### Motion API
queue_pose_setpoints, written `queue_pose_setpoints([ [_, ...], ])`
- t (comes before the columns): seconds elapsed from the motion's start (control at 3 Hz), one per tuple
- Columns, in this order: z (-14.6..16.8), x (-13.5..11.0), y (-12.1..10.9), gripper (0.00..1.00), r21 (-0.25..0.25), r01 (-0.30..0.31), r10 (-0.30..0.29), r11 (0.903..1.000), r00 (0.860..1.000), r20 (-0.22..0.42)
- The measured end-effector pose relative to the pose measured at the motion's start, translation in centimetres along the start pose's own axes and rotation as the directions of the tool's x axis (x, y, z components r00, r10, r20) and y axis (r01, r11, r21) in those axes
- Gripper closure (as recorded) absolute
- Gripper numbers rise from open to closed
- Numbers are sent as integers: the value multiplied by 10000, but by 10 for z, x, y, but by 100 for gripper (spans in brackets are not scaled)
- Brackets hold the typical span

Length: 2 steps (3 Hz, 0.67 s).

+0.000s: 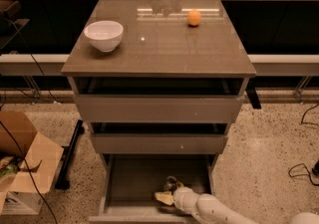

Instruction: Place redbull can into bottom drawer

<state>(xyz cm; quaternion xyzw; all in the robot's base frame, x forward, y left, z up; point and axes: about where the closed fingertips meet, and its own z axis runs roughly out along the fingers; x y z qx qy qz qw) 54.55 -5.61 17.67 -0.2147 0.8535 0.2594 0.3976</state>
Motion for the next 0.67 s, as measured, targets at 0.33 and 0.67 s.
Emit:
queue_pose_setpoints([
  [0.33, 0, 0, 1, 0, -10, 4, -4, 10000, 10000, -3],
  [0.67, 0, 0, 1, 0, -10, 4, -4, 10000, 10000, -3],
])
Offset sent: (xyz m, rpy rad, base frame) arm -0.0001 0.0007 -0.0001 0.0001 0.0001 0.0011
